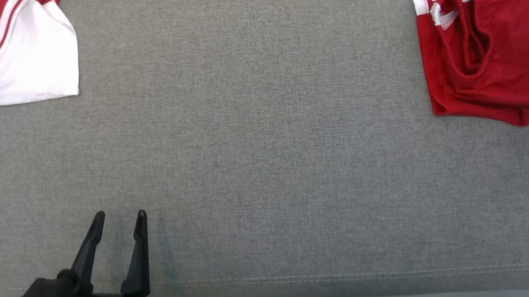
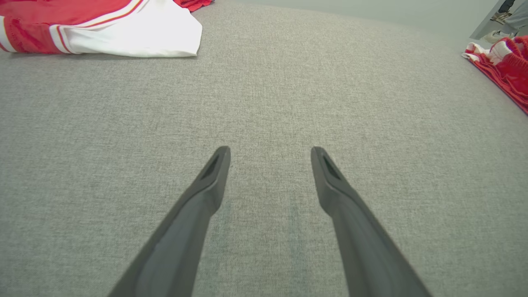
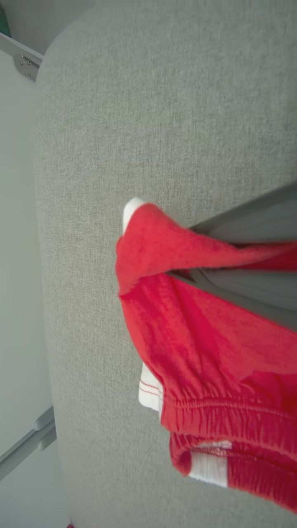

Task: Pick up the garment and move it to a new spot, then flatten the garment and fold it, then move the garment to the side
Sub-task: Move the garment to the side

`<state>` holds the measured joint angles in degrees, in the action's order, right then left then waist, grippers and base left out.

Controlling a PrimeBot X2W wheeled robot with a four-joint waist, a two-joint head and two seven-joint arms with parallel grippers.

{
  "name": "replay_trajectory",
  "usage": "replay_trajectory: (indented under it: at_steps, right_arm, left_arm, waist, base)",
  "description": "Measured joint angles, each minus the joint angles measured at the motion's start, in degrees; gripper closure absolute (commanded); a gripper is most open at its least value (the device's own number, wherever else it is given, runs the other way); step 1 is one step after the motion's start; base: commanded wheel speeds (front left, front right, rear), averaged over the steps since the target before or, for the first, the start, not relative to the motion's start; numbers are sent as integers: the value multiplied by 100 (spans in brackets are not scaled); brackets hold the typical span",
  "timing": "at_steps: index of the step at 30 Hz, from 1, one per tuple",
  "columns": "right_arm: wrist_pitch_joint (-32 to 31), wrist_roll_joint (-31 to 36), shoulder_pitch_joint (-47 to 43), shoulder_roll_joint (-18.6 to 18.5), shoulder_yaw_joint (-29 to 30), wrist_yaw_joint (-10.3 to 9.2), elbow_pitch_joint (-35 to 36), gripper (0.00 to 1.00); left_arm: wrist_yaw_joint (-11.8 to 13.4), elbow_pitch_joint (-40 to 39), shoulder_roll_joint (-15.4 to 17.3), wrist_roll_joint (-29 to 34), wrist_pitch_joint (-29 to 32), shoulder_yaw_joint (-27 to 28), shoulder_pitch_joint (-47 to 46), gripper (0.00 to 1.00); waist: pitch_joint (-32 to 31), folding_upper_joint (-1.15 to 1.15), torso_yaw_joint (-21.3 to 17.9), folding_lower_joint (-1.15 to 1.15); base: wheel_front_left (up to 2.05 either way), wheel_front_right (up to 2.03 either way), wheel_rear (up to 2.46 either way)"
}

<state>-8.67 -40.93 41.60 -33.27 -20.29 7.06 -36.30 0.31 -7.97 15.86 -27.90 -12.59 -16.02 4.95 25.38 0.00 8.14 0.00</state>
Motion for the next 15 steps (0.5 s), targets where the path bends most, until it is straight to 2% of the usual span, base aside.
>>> replay_trajectory:
  at_steps: [6, 15]
  right_arm:
    - [14, 118, 217, -51, -41, 2, -70, 100]
    - [115, 367, 694, -450, -41, 7, -187, 100]
  left_arm:
    - [25, -86, 4, 0, 20, -1, -3, 0]
    - [24, -220, 33, 0, 78, -4, -15, 0]
  waist:
    - [54, 0, -79, 0]
    - [265, 0, -150, 0]
  base:
    - [0, 0, 0]
    - [0, 0, 0]
